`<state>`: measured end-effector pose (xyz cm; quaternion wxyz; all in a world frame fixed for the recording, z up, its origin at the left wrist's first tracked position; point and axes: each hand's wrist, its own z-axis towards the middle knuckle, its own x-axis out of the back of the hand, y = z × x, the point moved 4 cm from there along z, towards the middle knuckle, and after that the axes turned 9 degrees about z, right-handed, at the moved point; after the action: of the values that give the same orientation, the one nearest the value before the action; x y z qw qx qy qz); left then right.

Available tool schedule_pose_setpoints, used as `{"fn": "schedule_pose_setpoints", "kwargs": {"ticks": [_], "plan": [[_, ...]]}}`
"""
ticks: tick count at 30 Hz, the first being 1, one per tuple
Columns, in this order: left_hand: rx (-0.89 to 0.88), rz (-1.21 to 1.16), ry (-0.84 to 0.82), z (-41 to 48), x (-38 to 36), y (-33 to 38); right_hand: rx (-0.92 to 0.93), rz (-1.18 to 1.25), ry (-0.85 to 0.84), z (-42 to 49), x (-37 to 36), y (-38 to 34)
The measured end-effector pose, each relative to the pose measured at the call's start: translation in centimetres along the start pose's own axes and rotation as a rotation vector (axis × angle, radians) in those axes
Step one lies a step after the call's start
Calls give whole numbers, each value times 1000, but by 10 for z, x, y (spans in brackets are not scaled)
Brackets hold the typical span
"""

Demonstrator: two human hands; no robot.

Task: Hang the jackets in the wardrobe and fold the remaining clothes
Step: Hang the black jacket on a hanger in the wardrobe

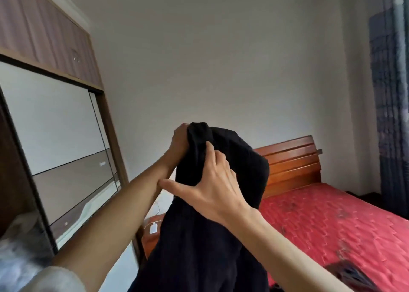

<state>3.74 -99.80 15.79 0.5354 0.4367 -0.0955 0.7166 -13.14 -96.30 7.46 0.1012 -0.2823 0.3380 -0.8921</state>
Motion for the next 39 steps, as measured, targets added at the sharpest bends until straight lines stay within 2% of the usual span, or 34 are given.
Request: {"fn": "schedule_pose_setpoints", "kwargs": {"ticks": [4,6,8,12,17,20,24,26,31,35,39], "plan": [[96,198,-42,-21,34,-9,-109,-80,-129,5,-11,20],[111,236,-28,-29,51,-19,-164,-50,-140,5,-17,28],[133,263,-58,-39,65,-26,-151,-4,-50,6,-20,36],[127,278,-273,-61,86,-48,-168,164,130,18,-12,57],[-16,326,-375,-77,105,-87,-99,232,213,38,2,39],[-107,290,-280,-82,118,-112,16,297,303,53,1,11],[-220,260,76,-98,133,-156,289,438,332,75,3,-42],[-290,216,163,-105,134,-175,363,463,324,90,5,-62],[-291,209,191,-109,129,-231,434,299,257,119,-17,-76],[-258,90,79,-112,112,-273,481,217,312,132,-33,-71],[-120,-81,-3,-106,103,-304,528,133,371,148,-44,-69]]}}
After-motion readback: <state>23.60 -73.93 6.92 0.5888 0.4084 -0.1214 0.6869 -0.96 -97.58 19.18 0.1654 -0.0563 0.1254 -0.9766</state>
